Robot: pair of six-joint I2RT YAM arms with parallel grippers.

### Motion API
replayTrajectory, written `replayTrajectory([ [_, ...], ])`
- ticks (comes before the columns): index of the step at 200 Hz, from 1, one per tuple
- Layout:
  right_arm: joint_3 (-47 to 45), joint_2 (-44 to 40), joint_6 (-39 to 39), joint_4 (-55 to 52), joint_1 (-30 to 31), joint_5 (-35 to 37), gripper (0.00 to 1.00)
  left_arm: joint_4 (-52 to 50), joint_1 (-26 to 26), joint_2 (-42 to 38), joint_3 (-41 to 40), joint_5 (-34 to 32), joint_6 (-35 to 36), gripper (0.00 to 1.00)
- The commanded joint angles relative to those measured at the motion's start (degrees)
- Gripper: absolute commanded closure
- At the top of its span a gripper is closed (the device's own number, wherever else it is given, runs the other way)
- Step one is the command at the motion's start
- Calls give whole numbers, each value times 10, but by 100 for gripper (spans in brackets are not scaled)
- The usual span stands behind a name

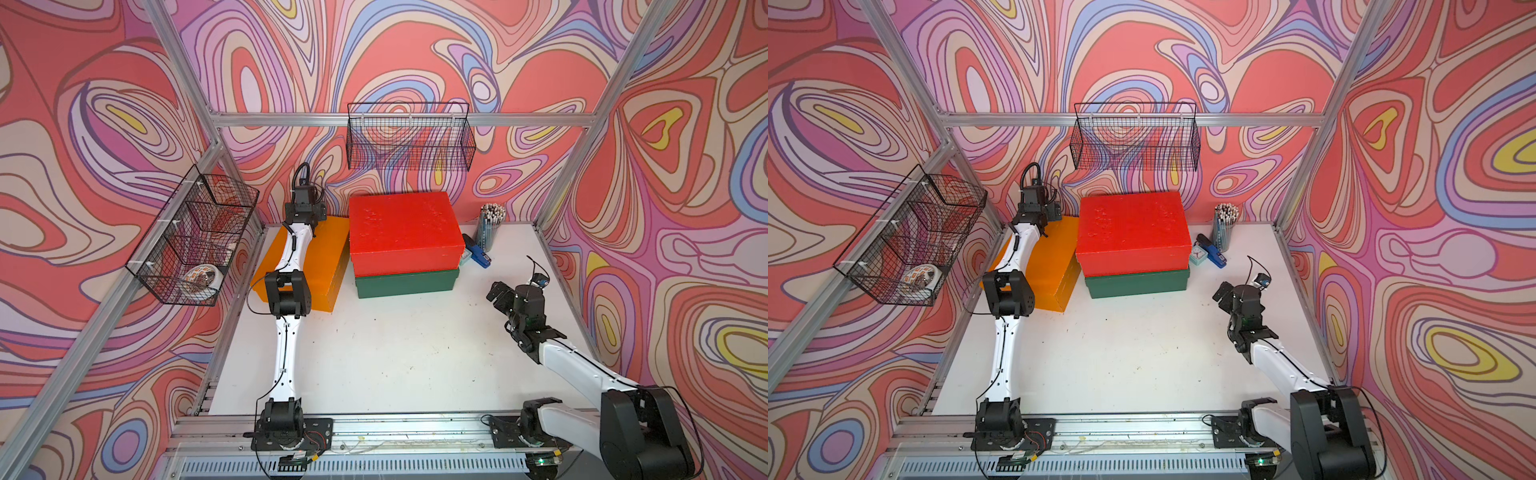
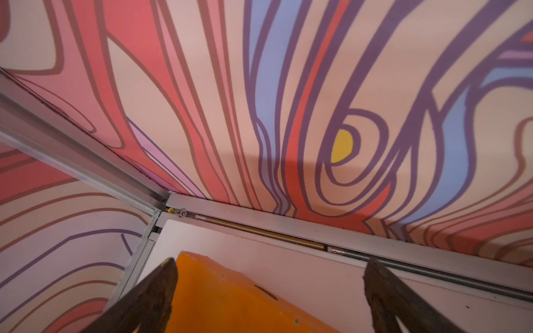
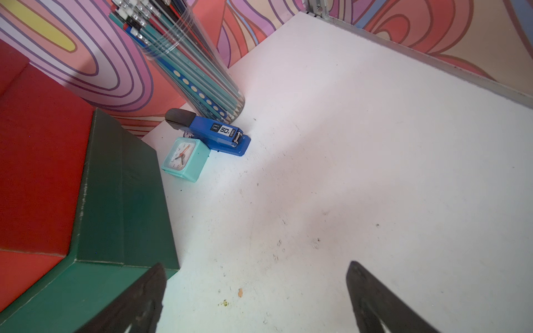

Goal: Stack the shoeboxes
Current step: Move the shoebox to the center of the board.

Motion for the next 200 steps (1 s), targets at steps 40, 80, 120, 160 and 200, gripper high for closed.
replayTrajectory([
  [40,14,7,-6,-3,-2,-2,2,-41,26,-87,-156,-1,-40,10],
  [80,12,-16,-7,-17,-2,-5,3,-72,41,-149,-250,13,-96,17],
  [120,-4,-86,15,-52,-2,-93,3,-75,44,-233,-375,40,-192,19],
  [160,-31,-193,31,-87,6,-197,2,-81,52,-310,-496,55,-272,21],
  [200,-38,-233,39,-94,152,-174,2,-70,67,-386,-617,73,-296,22],
])
